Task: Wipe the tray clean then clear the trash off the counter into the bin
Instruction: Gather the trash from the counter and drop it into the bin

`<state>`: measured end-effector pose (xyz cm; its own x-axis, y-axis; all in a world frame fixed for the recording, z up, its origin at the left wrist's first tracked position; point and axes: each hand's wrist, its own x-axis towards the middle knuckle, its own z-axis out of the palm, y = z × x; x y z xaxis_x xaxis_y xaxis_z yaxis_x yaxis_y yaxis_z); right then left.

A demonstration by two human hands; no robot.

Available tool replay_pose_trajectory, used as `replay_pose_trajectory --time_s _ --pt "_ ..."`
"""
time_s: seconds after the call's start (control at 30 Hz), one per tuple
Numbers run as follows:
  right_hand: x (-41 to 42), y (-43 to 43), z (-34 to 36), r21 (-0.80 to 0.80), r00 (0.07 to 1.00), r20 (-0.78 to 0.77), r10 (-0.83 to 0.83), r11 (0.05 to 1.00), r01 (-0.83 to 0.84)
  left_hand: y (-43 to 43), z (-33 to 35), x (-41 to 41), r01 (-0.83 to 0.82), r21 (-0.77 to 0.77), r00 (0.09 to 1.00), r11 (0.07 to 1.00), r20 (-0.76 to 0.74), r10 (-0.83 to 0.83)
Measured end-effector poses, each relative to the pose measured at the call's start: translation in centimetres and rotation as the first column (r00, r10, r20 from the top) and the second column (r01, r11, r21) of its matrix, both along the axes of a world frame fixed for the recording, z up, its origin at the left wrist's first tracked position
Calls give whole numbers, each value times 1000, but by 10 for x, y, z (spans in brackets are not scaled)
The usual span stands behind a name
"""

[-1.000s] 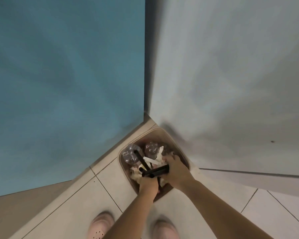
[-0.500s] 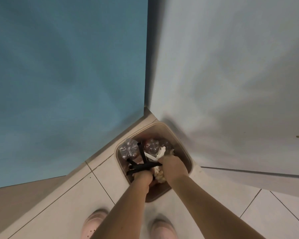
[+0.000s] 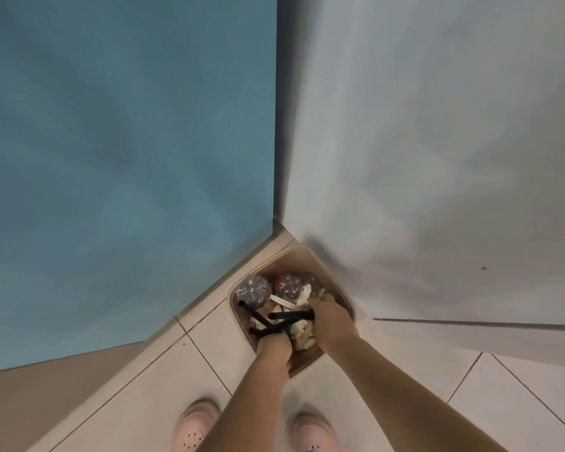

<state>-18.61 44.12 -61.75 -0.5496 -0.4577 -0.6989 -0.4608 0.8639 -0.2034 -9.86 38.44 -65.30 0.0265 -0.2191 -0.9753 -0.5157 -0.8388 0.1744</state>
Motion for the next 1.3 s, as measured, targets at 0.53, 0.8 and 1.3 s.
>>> replay_pose_trajectory --time_s 0.53,0.8,1.3 --pt "28 -40 294 -219 977 -150 154 958 -184 -32 348 47 639 -494 725 590 129 -677" --pt "68 -68 506 -377 953 -172 250 877 -298 -49 550 112 614 -698 718 369 299 -628" --pt "190 -202 670 -722 905 -203 373 568 -396 -170 708 275 209 -915 955 344 115 -272"
